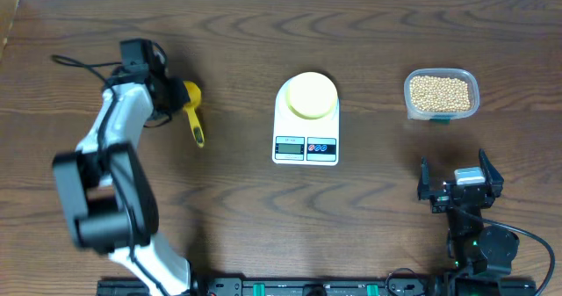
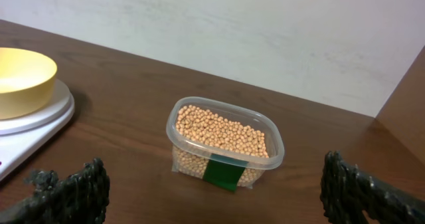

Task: Scoop item into bowl and weigh 50g on scale
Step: 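Lift the yellow scoop with the left gripper toward the scale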

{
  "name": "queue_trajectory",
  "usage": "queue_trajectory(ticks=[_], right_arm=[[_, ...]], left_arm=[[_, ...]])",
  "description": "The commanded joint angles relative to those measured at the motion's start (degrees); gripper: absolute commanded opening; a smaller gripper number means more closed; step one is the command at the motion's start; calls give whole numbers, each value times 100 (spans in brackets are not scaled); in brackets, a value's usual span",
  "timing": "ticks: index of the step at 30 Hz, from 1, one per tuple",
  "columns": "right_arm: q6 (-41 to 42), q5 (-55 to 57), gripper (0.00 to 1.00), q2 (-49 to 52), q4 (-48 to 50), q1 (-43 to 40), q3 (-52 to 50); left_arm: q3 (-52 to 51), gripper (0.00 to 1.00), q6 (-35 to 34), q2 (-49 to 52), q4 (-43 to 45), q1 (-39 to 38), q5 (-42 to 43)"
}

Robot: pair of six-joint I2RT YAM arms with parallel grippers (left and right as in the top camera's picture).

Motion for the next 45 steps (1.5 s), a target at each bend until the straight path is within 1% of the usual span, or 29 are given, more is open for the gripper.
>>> queue_trajectory(ticks=[1, 5, 8, 12, 14, 18, 24, 35, 43, 45], right_arm=[[74, -35, 99, -37, -20, 24, -7], [74, -37, 99, -37, -20, 24, -7], [74, -37, 99, -37, -20, 24, -7], [74, -37, 99, -37, -20, 24, -7], [74, -35, 99, -37, -20, 24, -7], [74, -37, 99, -37, -20, 24, -7], [74, -35, 99, -37, -20, 24, -7], [74, -37, 99, -37, -22, 24, -7], [74, -37, 99, -37, -20, 24, -7], [74, -37, 99, -37, -20, 24, -7]], left_arm=[[44, 8, -1121, -1058, 15, 2, 63], [44, 8, -1683, -1906, -15, 2, 87], [44, 8, -2310, -2448, -98, 2, 85], [44, 7, -3185, -3010, -273, 2, 87], [44, 7, -3390, -3226, -319, -11, 184], [44, 7, -3510, -3388, -310, -96, 444], [44, 7, -3510, -3344, -448, -293, 813], [44, 7, -3512, -3040, -398, -855, 811], [44, 8, -3558, -2938, -243, -892, 809], [44, 8, -3674, -2938, -199, -892, 809]])
